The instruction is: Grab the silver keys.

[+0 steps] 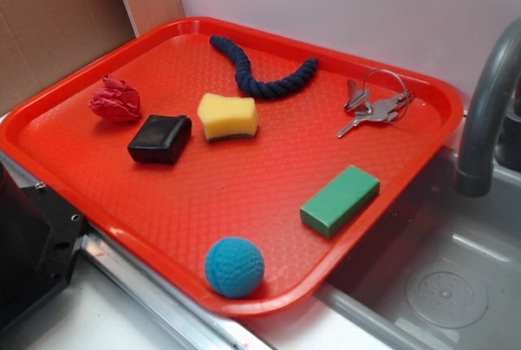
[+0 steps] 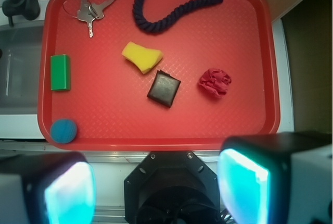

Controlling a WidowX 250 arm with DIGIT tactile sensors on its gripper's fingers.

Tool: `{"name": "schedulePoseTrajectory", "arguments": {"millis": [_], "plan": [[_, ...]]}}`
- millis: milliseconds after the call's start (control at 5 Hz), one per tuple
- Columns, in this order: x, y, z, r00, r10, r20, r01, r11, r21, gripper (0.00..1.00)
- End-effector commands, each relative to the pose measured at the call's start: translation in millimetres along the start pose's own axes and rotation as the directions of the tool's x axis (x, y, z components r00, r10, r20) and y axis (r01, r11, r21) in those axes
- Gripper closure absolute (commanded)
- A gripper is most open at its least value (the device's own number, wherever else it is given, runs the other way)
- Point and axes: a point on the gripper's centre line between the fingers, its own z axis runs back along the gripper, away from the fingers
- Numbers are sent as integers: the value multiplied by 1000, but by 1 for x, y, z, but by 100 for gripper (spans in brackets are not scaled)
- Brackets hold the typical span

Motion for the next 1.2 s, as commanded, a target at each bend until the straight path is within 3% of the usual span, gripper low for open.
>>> {"name": "schedulePoseTrajectory", "arguments": {"millis": [0,200,400,600,1000], "plan": [[0,0,0,1000,0,0,0,1000,0,0],[45,-14,-40,970,-243,-6,242,969,-53,0],[91,-24,-61,874,-468,127,480,873,-89,0],[105,-30,-61,764,-596,246,618,786,-15,0],[105,-30,-61,764,-596,246,618,786,-15,0]]}}
